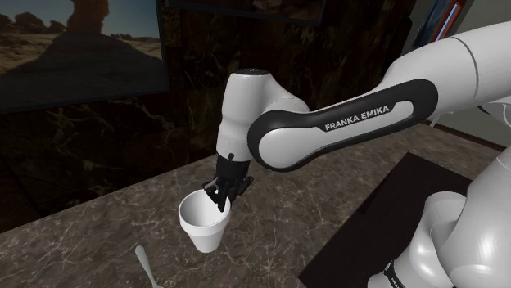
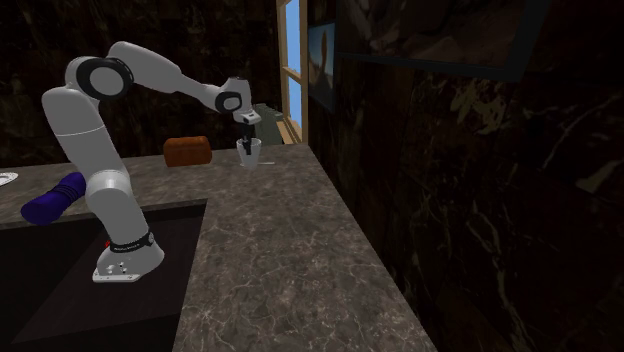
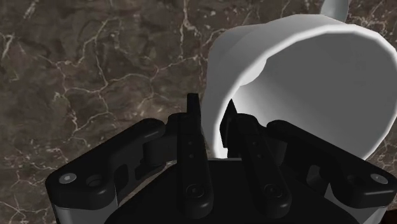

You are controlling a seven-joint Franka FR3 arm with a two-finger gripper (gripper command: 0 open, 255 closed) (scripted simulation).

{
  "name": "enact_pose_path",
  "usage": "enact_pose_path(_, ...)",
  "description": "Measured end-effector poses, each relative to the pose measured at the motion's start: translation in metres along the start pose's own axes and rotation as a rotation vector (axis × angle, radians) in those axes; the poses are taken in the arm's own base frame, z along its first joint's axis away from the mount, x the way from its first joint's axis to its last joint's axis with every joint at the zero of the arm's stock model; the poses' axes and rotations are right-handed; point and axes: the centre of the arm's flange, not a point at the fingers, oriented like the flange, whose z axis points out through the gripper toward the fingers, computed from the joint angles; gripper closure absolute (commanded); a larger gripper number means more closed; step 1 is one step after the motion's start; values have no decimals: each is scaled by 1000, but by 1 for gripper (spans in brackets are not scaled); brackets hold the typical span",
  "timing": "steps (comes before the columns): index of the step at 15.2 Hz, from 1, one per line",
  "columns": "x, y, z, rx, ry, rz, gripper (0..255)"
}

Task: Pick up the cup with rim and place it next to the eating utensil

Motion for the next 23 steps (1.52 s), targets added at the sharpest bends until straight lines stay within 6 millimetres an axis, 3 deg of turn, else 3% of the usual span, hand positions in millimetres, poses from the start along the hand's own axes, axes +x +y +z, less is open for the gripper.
enact_pose_path(9, 0, 5, 49, 0, 0, 0, 255)
enact_pose_path(15, 1, 7, 54, 0, 0, 0, 255)
enact_pose_path(16, 1, 7, 54, 0, 0, 0, 0)
enact_pose_path(23, 2, 7, 48, 1, 1, 0, 0)
